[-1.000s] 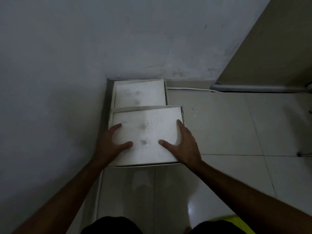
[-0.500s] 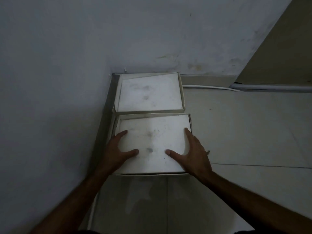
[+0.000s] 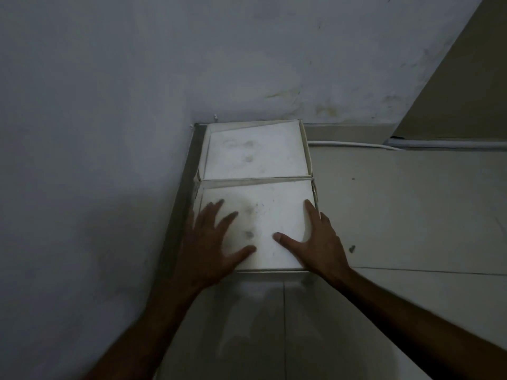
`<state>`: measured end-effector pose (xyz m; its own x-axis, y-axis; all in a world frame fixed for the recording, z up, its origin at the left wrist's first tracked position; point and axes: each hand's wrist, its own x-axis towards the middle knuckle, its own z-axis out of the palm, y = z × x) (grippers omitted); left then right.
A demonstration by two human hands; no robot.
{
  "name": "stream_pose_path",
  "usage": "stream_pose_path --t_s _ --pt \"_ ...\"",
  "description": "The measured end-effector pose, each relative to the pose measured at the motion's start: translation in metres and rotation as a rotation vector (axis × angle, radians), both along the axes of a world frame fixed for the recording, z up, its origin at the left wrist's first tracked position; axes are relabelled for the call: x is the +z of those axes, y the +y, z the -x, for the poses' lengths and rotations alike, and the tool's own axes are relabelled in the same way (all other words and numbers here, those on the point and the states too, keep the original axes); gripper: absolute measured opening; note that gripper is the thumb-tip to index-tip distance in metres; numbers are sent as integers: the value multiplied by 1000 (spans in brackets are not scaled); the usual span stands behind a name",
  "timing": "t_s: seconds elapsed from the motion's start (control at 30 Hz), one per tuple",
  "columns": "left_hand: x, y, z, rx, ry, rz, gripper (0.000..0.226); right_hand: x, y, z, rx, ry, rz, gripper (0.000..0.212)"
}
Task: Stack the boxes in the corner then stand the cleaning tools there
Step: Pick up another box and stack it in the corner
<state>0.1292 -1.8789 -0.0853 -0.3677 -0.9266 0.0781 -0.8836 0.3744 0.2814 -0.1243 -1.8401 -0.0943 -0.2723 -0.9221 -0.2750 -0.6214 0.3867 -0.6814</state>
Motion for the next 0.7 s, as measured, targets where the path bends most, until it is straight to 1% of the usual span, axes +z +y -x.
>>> stream_pose_path --t_s 0.07,0.13,0.27,0.5,0.7 --pt "-4 14 9 -87 -15 -99 92 0 -2 -1 -4 7 5 121" --pt "-11 17 9 -106 -19 -139 92 -1 -4 -3 -4 16 7 121" --pt "-11 8 5 -96 -11 -90 92 -1 -8 -8 3 20 14 120" --pt "-12 7 7 -91 -10 -76 88 -3 -9 -8 -1 17 24 119" --pt "-13 3 7 -97 -17 -25 85 -6 -9 -7 0 12 29 119"
